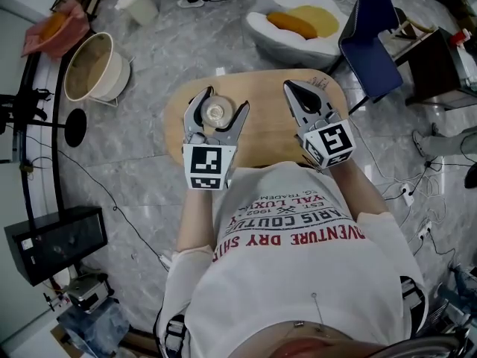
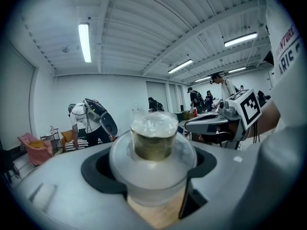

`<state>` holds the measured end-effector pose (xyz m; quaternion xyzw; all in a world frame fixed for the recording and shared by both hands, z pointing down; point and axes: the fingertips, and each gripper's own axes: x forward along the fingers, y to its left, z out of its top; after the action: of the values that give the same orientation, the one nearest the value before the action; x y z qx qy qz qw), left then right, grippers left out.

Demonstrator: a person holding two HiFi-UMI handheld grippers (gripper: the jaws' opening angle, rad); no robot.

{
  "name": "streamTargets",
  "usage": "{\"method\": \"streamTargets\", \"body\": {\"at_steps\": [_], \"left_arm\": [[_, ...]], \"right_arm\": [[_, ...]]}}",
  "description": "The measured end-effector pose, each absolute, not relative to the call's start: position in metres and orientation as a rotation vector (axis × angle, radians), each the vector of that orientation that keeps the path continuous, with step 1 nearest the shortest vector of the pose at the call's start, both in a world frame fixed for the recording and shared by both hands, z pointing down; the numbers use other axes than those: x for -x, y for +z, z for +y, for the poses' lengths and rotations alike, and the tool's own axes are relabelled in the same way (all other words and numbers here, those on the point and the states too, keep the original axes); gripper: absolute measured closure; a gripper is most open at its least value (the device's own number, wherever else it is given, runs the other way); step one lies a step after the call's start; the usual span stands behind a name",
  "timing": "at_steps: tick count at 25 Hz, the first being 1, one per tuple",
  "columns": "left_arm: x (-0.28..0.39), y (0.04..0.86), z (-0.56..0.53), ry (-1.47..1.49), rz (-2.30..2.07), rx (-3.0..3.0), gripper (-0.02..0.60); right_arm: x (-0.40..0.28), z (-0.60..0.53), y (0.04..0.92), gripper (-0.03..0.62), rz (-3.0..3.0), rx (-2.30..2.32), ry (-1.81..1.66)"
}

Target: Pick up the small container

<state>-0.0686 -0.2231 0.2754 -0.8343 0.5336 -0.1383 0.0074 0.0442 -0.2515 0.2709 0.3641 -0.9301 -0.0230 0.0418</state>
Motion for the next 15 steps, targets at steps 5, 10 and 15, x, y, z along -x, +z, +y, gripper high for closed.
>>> {"method": "streamTargets", "body": {"at_steps": [5,10,15], "left_arm": [[0.0671,0.2772,-0.2237,-0.432,1.659,2.622,0.238],[0.0665,0.2799,-0.2229,-0.436,1.648,2.629,0.238],[0.0667,0.2825,-0.2203,-0.428,1.658,2.645,0.238]], "right_arm": [[-0.0404,-0.2498,0.2733,0.588,-2.84,-1.111,-0.067],[-0.037,-0.2481,0.2775,0.588,-2.832,-1.115,-0.07],[-0.0327,-0.2442,0.28,0.588,-2.828,-1.102,-0.064]]}}
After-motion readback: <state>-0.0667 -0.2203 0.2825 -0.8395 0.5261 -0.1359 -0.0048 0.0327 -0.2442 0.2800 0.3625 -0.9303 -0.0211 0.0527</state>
